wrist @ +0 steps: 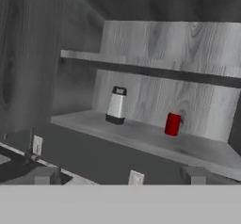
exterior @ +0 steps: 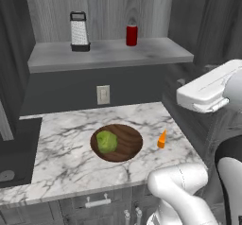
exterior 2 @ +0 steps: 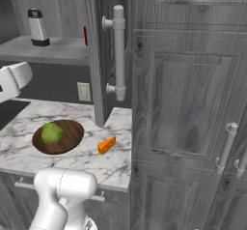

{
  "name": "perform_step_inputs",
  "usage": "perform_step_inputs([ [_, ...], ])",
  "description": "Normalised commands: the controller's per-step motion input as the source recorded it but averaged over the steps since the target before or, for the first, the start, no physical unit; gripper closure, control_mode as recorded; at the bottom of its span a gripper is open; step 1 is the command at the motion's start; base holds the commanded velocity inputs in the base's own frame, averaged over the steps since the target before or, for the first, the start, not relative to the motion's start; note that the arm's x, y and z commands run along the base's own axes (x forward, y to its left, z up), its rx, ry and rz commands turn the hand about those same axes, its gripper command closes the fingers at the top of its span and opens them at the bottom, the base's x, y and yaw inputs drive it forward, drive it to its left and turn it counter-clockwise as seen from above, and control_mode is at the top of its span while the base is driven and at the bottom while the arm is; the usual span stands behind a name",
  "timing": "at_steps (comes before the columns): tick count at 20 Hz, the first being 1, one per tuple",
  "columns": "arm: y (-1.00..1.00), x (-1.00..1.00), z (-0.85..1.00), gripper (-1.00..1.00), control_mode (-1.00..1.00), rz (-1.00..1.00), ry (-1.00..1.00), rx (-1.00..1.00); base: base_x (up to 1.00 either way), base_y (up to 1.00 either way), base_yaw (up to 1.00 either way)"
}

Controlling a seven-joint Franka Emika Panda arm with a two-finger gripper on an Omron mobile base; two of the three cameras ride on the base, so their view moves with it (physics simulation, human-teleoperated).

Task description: Pick the cheese from the fridge and the cheese grater from the cabinet and place them next to the salad bowl.

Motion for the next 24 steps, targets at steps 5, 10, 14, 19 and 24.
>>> perform_step_inputs([
  [5, 0.14, 0.57, 0.07, -1.0, -1.0, 0.06, -0.06, 0.11, 0.0, 0.0, 0.0],
  [10, 0.16, 0.36, 0.27, -1.0, -1.0, 0.06, 0.0, 0.06, 0.0, 0.0, 0.0],
  [14, 0.13, 0.15, 0.57, -1.0, -1.0, 0.09, 0.0, 0.02, 0.0, 0.0, 0.0],
  [19, 0.09, 0.22, 0.5, -1.0, -1.0, 0.11, 0.01, 0.0, 0.0, 0.0, 0.0],
  [24, 0.12, 0.37, -0.08, -1.0, -1.0, 0.12, 0.01, 0.0, 0.0, 0.0, 0.0],
])
